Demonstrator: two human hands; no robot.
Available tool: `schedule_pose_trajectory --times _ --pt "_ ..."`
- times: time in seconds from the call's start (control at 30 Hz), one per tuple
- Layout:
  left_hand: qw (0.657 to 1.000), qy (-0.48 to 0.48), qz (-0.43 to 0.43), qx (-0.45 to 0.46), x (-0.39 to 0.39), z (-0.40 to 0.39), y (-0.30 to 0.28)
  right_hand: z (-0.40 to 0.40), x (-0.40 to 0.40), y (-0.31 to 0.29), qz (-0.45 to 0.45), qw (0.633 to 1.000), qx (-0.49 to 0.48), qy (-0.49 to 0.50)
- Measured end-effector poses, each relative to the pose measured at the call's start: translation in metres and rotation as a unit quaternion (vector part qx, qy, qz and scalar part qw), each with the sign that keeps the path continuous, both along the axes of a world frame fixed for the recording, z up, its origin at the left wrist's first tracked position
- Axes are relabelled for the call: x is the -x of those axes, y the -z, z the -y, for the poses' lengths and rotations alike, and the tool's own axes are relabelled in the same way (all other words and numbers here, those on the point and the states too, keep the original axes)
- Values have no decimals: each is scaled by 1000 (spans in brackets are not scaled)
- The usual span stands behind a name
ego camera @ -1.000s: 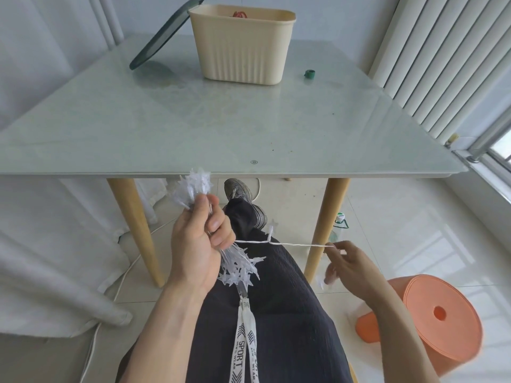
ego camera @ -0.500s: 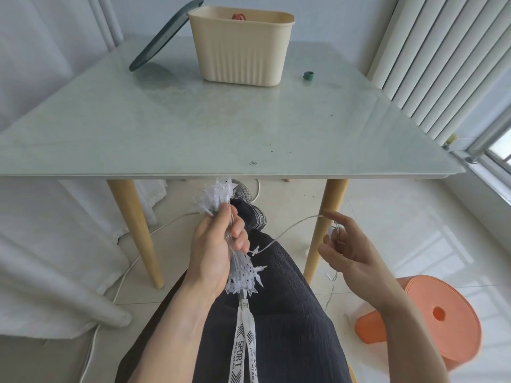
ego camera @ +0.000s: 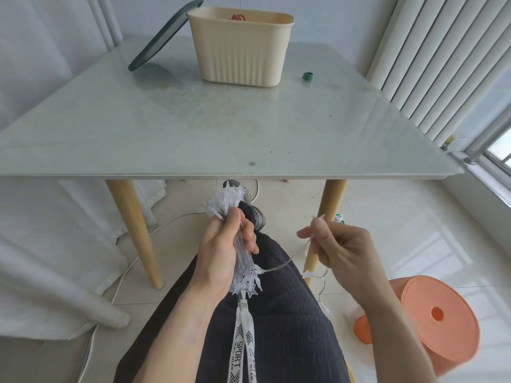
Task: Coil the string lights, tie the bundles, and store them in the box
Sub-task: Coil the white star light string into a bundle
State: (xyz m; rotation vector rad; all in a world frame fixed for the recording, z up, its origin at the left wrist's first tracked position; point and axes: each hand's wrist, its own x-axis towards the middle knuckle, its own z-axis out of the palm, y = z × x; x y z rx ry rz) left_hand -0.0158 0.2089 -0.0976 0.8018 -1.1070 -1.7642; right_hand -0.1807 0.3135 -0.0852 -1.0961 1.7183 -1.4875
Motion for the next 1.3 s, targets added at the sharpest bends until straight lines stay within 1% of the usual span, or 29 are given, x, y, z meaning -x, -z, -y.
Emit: schedule_pose_trajectory --times 0.1,0.2,0.3,0.4,0.47,0.57,0.67,0.7,0.87,0.97,1.03,1.1,1.13,1.23,1.3 --pt "999 -4 31 22 5 -7 0 12 -20 3 -3 1000 21 -13" --pt "999 11 32 13 7 -9 3 19 -35 1 20 998 33 -40" --pt "998 39 43 13 5 -9 9 22 -40 3 46 997 41 -45" --pt "997 44 56 16 5 -10 8 24 -41 0 81 995 62 -20" --pt "997 46 63 22 7 -13 5 24 -43 -3 89 993 77 3" --pt "994 49 91 43 9 -18 1 27 -50 -4 82 993 85 19" --pt "994 58 86 26 12 -22 2 30 -57 -3 19 995 66 69" --pt "995 59 82 18 12 -21 2 30 -58 -3 13 995 63 79" --pt "994 64 79 36 8 -19 0 29 -66 -5 39 994 55 83" --pt "995 68 62 43 9 -22 -2 28 -68 -5 92 992 49 66" --pt "996 80 31 34 9 -22 -2 27 -67 -9 150 987 32 48" --pt "994 104 1 37 7 -21 -1 27 -63 -11 209 978 15 16" --pt "992 116 -12 40 6 -20 -1 27 -62 -12 222 975 9 -4" --pt "990 133 -28 43 4 -18 -2 26 -55 -8 210 976 2 -52" --pt "993 108 -23 33 3 -17 -3 25 -49 -7 173 982 2 -80"
